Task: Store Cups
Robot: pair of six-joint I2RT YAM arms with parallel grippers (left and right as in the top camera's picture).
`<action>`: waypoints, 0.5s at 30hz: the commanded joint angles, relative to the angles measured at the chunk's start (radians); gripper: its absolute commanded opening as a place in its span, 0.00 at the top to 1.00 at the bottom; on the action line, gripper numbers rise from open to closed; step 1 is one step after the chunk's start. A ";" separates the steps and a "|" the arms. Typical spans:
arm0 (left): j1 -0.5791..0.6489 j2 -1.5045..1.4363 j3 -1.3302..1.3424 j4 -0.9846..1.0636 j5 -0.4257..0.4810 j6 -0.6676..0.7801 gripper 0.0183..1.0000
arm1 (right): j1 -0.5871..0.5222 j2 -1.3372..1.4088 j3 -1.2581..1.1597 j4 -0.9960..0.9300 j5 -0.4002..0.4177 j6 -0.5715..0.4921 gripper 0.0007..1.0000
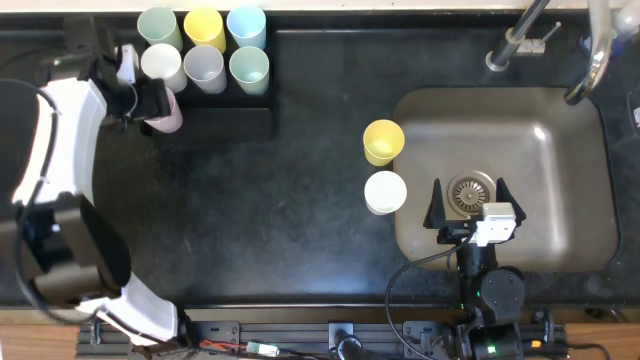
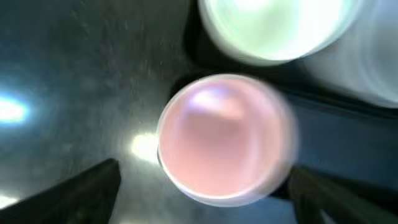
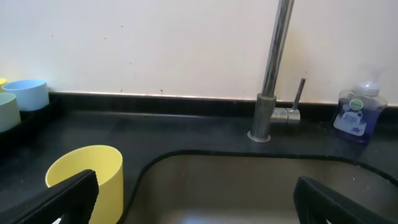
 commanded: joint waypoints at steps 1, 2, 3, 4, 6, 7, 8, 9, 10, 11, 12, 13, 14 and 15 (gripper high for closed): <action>-0.169 -0.109 0.326 -0.142 -0.077 -0.162 0.05 | -0.004 -0.008 -0.013 0.008 -0.006 0.000 0.00; -0.217 -0.099 0.387 -0.175 -0.090 -0.189 0.04 | -0.004 -0.008 -0.013 0.008 -0.006 0.000 0.00; -0.266 -0.082 0.444 -0.202 -0.098 -0.214 0.03 | -0.004 -0.008 -0.013 0.008 -0.006 0.000 0.00; -0.316 -0.063 0.498 -0.229 -0.100 -0.240 0.02 | -0.004 -0.008 -0.013 0.008 -0.006 0.000 0.00; -0.426 -0.007 0.601 -0.281 -0.103 -0.316 0.01 | -0.004 -0.008 -0.013 0.008 -0.006 0.000 0.00; -0.468 0.016 0.633 -0.301 -0.103 -0.349 0.00 | -0.004 -0.008 -0.013 0.008 -0.006 0.000 0.00; -0.517 0.047 0.668 -0.323 -0.103 -0.386 0.00 | -0.004 -0.008 -0.013 0.008 -0.006 0.000 0.00; -0.566 0.080 0.698 -0.346 -0.103 -0.423 0.00 | -0.004 -0.008 -0.013 0.008 -0.006 0.000 0.00; -0.606 0.111 0.722 -0.365 -0.103 -0.451 0.00 | -0.004 -0.008 -0.013 0.008 -0.006 0.000 0.00; -0.694 0.181 0.763 -0.396 -0.100 -0.508 0.00 | -0.004 -0.008 -0.013 0.008 -0.006 0.000 0.00; -0.738 0.220 0.779 -0.407 -0.095 -0.533 0.00 | -0.004 -0.008 -0.013 0.008 -0.006 0.000 0.00; -0.769 0.247 0.785 -0.411 -0.093 -0.556 0.00 | -0.004 -0.008 -0.013 0.008 -0.006 0.000 0.00; -0.800 0.277 0.785 -0.414 -0.085 -0.582 0.00 | -0.004 -0.008 -0.013 0.008 -0.006 0.000 0.00; -0.825 0.304 0.785 -0.415 -0.069 -0.605 0.00 | -0.004 -0.008 -0.013 0.008 -0.006 0.000 0.00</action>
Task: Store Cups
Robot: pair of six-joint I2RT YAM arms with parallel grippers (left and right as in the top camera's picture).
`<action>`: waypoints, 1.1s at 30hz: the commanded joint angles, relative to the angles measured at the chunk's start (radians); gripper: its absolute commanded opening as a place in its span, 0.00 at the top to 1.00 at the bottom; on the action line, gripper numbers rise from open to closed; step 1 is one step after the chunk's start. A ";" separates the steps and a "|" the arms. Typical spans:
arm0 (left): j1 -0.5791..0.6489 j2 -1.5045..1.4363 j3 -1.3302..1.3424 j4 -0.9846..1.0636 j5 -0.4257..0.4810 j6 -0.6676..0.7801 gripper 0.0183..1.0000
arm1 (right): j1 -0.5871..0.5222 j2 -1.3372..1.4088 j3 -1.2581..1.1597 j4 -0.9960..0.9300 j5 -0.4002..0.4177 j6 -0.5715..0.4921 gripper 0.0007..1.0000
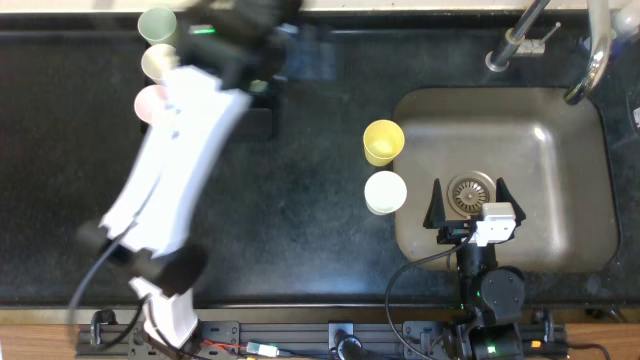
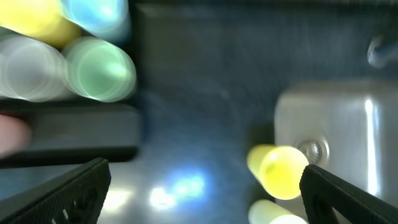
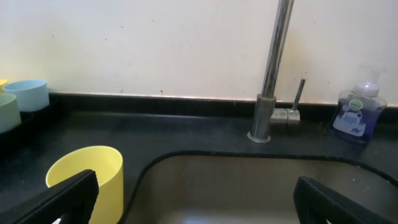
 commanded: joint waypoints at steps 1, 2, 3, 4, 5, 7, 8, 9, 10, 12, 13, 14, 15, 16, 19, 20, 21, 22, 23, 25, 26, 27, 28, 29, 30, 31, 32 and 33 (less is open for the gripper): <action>-0.146 0.179 0.021 -0.019 0.037 -0.193 0.00 | -0.004 -0.008 -0.013 0.007 -0.006 0.000 0.00; -0.162 0.206 0.021 -0.018 0.060 -0.210 0.00 | -0.004 -0.008 -0.013 0.007 -0.006 0.000 0.00; -0.175 0.229 0.021 -0.014 0.077 -0.221 0.00 | -0.004 -0.008 -0.013 0.007 -0.006 0.000 0.00; -0.191 0.264 0.021 -0.013 0.081 -0.232 0.00 | -0.004 -0.008 -0.013 0.007 -0.006 0.000 0.00; -0.196 0.280 0.021 -0.011 0.078 -0.231 0.00 | -0.004 -0.008 -0.013 0.007 -0.006 0.000 0.00; -0.199 0.303 0.021 -0.003 0.069 -0.230 0.00 | -0.004 -0.008 -0.013 0.007 -0.006 0.000 0.00; -0.199 0.310 0.020 0.002 0.070 -0.230 0.00 | -0.004 -0.008 -0.013 0.007 -0.006 0.000 0.00; -0.199 0.317 0.020 0.005 0.071 -0.230 0.00 | -0.004 -0.008 -0.013 0.007 -0.006 0.000 0.00; -0.199 0.321 0.020 0.005 0.072 -0.230 0.00 | -0.004 -0.008 -0.013 0.007 -0.006 0.000 0.00; -0.199 0.323 0.020 0.003 0.071 -0.230 0.00 | -0.004 -0.008 -0.013 0.007 -0.006 0.000 0.00; -0.199 0.323 0.020 0.000 0.071 -0.230 0.00 | -0.004 -0.008 -0.013 0.007 -0.006 0.000 0.00; -0.199 0.324 0.020 -0.005 0.071 -0.230 0.00 | -0.004 -0.008 -0.013 0.007 -0.006 0.000 0.00; -0.199 0.325 0.020 -0.013 0.071 -0.231 0.00 | -0.004 -0.008 -0.013 0.007 -0.006 0.000 0.00; -0.199 0.329 0.020 -0.020 0.071 -0.235 0.00 | -0.004 -0.008 -0.013 0.007 -0.006 0.000 0.00; -0.199 0.348 0.020 -0.024 0.072 -0.248 0.00 | -0.004 -0.008 -0.013 0.007 -0.006 0.000 0.00; -0.199 0.355 0.020 -0.027 0.078 -0.253 0.00 | -0.004 -0.008 -0.013 0.007 -0.006 0.000 0.00; -0.199 0.361 0.019 -0.027 0.083 -0.254 0.00 | -0.004 -0.008 -0.013 0.007 -0.006 0.000 0.00; -0.199 0.370 0.019 -0.030 0.089 -0.257 0.00 | -0.004 -0.008 -0.013 0.007 -0.006 0.000 0.00; -0.199 0.378 0.019 -0.032 0.093 -0.261 0.00 | -0.004 -0.008 -0.013 0.007 -0.006 0.000 0.00; -0.199 0.391 0.019 -0.032 0.097 -0.261 0.00 | -0.004 -0.008 -0.013 0.007 -0.006 0.000 0.00; -0.199 0.397 0.019 -0.032 0.097 -0.261 0.00 | -0.004 -0.008 -0.013 0.007 -0.006 0.000 0.00; -0.199 0.401 0.019 -0.032 0.097 -0.261 0.00 | -0.004 -0.008 -0.013 0.007 -0.006 0.000 0.00; -0.199 0.408 0.018 -0.033 0.098 -0.261 0.01 | -0.004 -0.008 -0.013 0.007 -0.006 0.000 0.00; -0.199 0.412 0.017 -0.032 0.102 -0.261 0.03 | -0.004 -0.008 -0.013 0.007 -0.006 0.000 0.00; -0.199 0.418 0.016 -0.032 0.113 -0.261 0.06 | -0.004 -0.008 -0.013 0.007 -0.006 0.000 0.00; -0.199 0.423 0.017 -0.032 0.124 -0.261 0.09 | -0.004 -0.008 -0.013 0.007 -0.006 0.000 0.00; -0.199 0.430 0.016 -0.032 0.133 -0.261 0.14 | -0.004 -0.008 -0.013 0.007 -0.006 0.000 0.00; -0.199 0.437 0.016 -0.029 0.140 -0.261 0.19 | -0.004 -0.008 -0.013 0.007 -0.006 0.000 0.00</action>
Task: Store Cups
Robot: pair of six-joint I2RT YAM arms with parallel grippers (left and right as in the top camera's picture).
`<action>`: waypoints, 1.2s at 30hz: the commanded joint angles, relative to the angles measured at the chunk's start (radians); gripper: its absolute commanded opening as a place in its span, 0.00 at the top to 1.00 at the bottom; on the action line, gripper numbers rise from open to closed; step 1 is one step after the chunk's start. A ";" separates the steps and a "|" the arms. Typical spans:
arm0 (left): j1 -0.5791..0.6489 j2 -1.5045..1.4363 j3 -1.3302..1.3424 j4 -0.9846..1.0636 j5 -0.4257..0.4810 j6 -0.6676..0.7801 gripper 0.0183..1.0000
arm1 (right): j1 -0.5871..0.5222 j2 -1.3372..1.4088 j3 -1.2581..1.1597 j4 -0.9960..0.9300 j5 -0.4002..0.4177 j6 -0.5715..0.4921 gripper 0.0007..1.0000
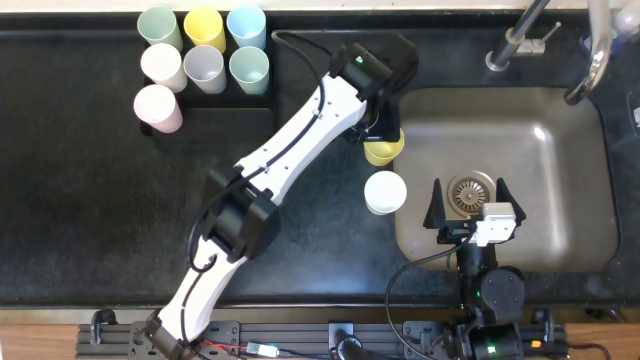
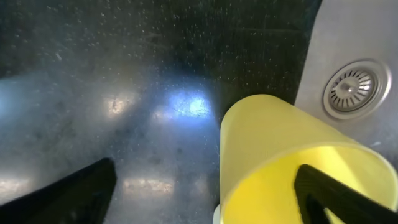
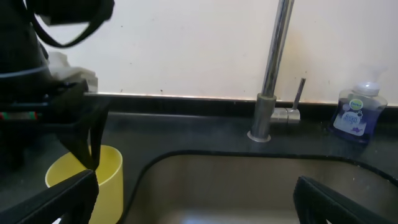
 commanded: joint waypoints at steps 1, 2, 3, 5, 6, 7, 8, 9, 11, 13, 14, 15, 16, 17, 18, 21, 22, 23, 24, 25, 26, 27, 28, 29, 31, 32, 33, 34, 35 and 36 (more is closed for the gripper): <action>-0.001 0.040 0.009 0.007 0.047 -0.011 0.30 | -0.004 -0.008 -0.013 0.008 -0.006 0.000 0.00; -0.001 0.044 0.009 0.010 0.047 -0.011 0.40 | -0.004 -0.008 -0.013 0.008 -0.006 0.000 0.00; -0.001 0.046 0.009 0.015 0.047 -0.011 0.51 | -0.004 -0.008 -0.013 0.008 -0.006 0.000 0.00; 0.000 0.047 0.009 0.024 0.043 -0.012 0.80 | -0.004 -0.008 -0.013 0.008 -0.006 0.000 0.00; 0.000 0.047 0.009 0.030 0.043 -0.011 0.87 | -0.004 -0.008 -0.013 0.008 -0.006 0.000 0.00; 0.000 0.046 0.009 0.036 0.043 -0.012 0.92 | -0.004 -0.008 -0.013 0.008 -0.006 0.000 0.00; 0.001 0.042 0.010 0.039 0.047 -0.012 0.98 | -0.004 -0.008 -0.013 0.008 -0.006 0.000 0.00; 0.004 0.037 0.010 0.039 0.047 -0.017 0.98 | -0.004 -0.008 -0.013 0.008 -0.006 0.000 0.00; 0.012 0.017 0.010 0.039 0.043 -0.021 0.98 | -0.004 -0.008 -0.013 0.008 -0.006 0.000 0.00; 0.029 -0.042 0.010 0.039 -0.003 -0.058 0.98 | -0.004 -0.008 -0.013 0.008 -0.006 0.000 0.00; 0.036 -0.071 0.010 0.039 -0.034 -0.079 0.98 | -0.004 -0.008 -0.013 0.008 -0.006 0.000 0.00; 0.045 -0.106 0.010 0.039 -0.069 -0.103 0.98 | -0.004 -0.008 -0.013 0.008 -0.006 0.000 0.00; 0.055 -0.145 0.010 0.039 -0.112 -0.137 0.98 | -0.004 -0.008 -0.013 0.008 -0.006 0.000 0.00; 0.069 -0.190 0.010 0.039 -0.155 -0.173 0.98 | -0.004 -0.008 -0.013 0.008 -0.006 0.000 0.00; 0.083 -0.225 0.010 0.039 -0.188 -0.205 0.98 | -0.004 -0.008 -0.013 0.008 -0.006 0.000 0.00; 0.185 -0.391 -0.002 0.006 -0.307 -0.406 0.98 | -0.004 -0.008 -0.013 0.008 -0.006 0.000 0.00; 0.214 -0.421 -0.014 -0.009 -0.315 -0.452 0.98 | -0.004 -0.008 -0.013 0.008 -0.006 0.000 0.00; 0.289 -0.483 -0.063 -0.047 -0.316 -0.571 0.98 | -0.004 -0.008 -0.013 0.008 -0.006 0.000 0.00; 0.318 -0.504 -0.090 -0.062 -0.312 -0.624 0.98 | -0.004 -0.008 -0.013 0.008 -0.006 0.000 0.00; 0.355 -0.533 -0.133 -0.076 -0.304 -0.697 0.98 | -0.004 -0.008 -0.013 0.008 -0.006 0.000 0.00; 0.388 -0.558 -0.180 -0.078 -0.293 -0.756 0.98 | -0.004 -0.008 -0.013 0.008 -0.006 0.000 0.00; 0.417 -0.579 -0.228 -0.069 -0.283 -0.795 0.98 | -0.004 -0.008 -0.013 0.008 -0.006 0.000 0.00; 0.443 -0.599 -0.280 -0.050 -0.275 -0.809 0.98 | -0.004 -0.008 -0.013 0.008 -0.006 0.000 0.00; 0.468 -0.617 -0.336 -0.023 -0.267 -0.811 0.98 | -0.004 -0.008 -0.013 0.008 -0.006 0.000 0.00; 0.507 -0.643 -0.445 0.039 -0.248 -0.812 0.98 | -0.004 -0.008 -0.013 0.008 -0.006 0.000 0.00; 0.514 -0.647 -0.471 0.056 -0.240 -0.812 0.98 | -0.004 -0.008 -0.013 0.008 -0.006 0.000 0.00; 0.528 -0.652 -0.520 0.090 -0.219 -0.812 0.98 | -0.004 -0.008 -0.013 0.008 -0.006 0.000 0.00; 0.544 -0.652 -0.583 0.131 -0.173 -0.812 0.98 | -0.004 -0.008 -0.013 0.008 -0.006 0.000 0.00; 0.549 -0.651 -0.613 0.151 -0.155 -0.813 0.98 | -0.004 -0.008 -0.013 0.008 -0.006 0.000 0.00; 0.553 -0.651 -0.635 0.163 -0.148 -0.820 0.98 | -0.004 -0.008 -0.013 0.008 -0.006 0.000 0.00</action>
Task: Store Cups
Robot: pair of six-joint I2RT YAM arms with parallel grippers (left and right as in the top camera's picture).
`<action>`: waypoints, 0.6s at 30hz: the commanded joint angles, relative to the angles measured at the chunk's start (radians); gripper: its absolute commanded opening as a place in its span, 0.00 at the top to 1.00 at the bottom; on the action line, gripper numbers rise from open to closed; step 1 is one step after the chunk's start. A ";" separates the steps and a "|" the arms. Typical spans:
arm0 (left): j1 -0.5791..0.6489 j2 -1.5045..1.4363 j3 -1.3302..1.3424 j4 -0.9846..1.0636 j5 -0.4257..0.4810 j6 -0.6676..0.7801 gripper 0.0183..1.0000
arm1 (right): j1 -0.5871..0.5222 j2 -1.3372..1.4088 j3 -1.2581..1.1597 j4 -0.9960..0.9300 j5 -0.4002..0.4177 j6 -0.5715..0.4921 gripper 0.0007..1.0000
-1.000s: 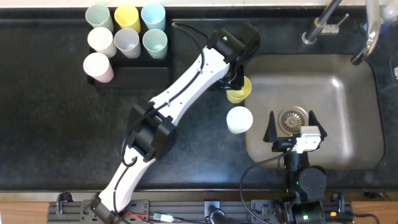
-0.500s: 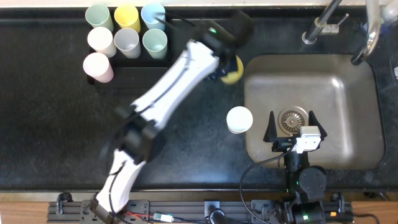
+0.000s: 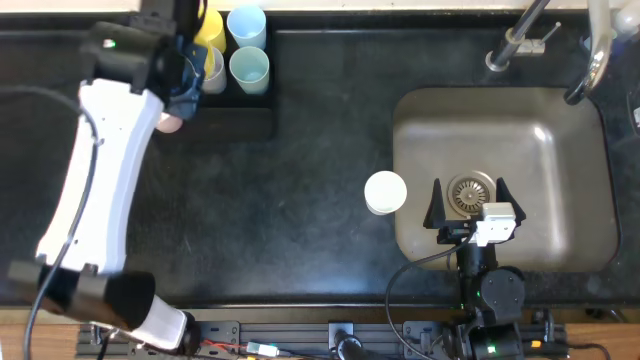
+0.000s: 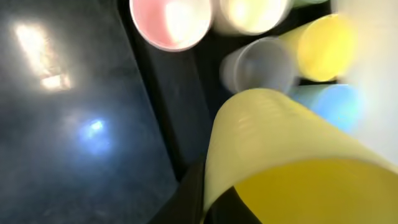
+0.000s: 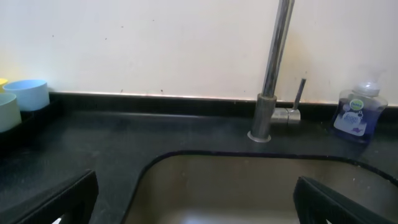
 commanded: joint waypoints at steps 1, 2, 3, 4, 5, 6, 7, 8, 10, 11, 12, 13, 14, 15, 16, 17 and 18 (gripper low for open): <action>0.031 -0.003 -0.148 0.066 0.093 -0.078 0.98 | -0.004 -0.008 -0.013 0.008 -0.006 0.000 0.00; 0.033 -0.002 -0.167 0.065 0.091 -0.101 0.98 | -0.004 -0.008 -0.013 0.008 -0.006 0.000 0.00; 0.036 -0.002 -0.184 0.065 0.090 -0.126 0.98 | -0.004 -0.008 -0.013 0.008 -0.006 0.000 0.00; 0.040 -0.002 -0.198 0.066 0.091 -0.146 0.98 | -0.004 -0.008 -0.013 0.008 -0.006 0.000 0.00; 0.044 -0.001 -0.212 0.066 0.091 -0.164 0.98 | -0.004 -0.008 -0.013 0.008 -0.006 0.000 0.00; 0.047 0.002 -0.220 0.068 0.091 -0.167 0.98 | -0.004 -0.008 -0.013 0.008 -0.006 0.000 0.00; 0.052 0.007 -0.224 0.068 0.091 -0.166 0.98 | -0.004 -0.008 -0.013 0.008 -0.006 0.000 0.00; 0.055 0.013 -0.224 0.068 0.091 -0.165 0.98 | -0.004 -0.008 -0.013 0.008 -0.006 0.000 0.00; 0.059 0.031 -0.224 0.069 0.096 -0.166 0.98 | -0.004 -0.008 -0.013 0.008 -0.006 0.000 0.00; 0.060 0.040 -0.224 0.069 0.096 -0.166 0.98 | -0.004 -0.008 -0.013 0.008 -0.006 0.000 0.00; 0.062 0.048 -0.224 0.071 0.095 -0.166 0.98 | -0.004 -0.008 -0.013 0.008 -0.006 0.000 0.00; 0.065 0.056 -0.224 0.073 0.094 -0.166 0.98 | -0.004 -0.008 -0.013 0.008 -0.006 0.000 0.00; 0.070 0.060 -0.224 0.075 0.093 -0.167 0.98 | -0.004 -0.008 -0.013 0.008 -0.006 0.000 0.00; 0.076 0.067 -0.224 0.076 0.094 -0.169 0.98 | -0.004 -0.008 -0.013 0.008 -0.006 0.000 0.00; 0.083 0.072 -0.224 0.078 0.095 -0.169 0.98 | -0.004 -0.008 -0.013 0.008 -0.006 0.000 0.00; 0.091 0.078 -0.224 0.082 0.095 -0.169 0.98 | -0.004 -0.008 -0.013 0.008 -0.006 0.000 0.00; 0.097 0.086 -0.224 0.086 0.100 -0.169 0.98 | -0.004 -0.008 -0.013 0.008 -0.006 0.000 0.00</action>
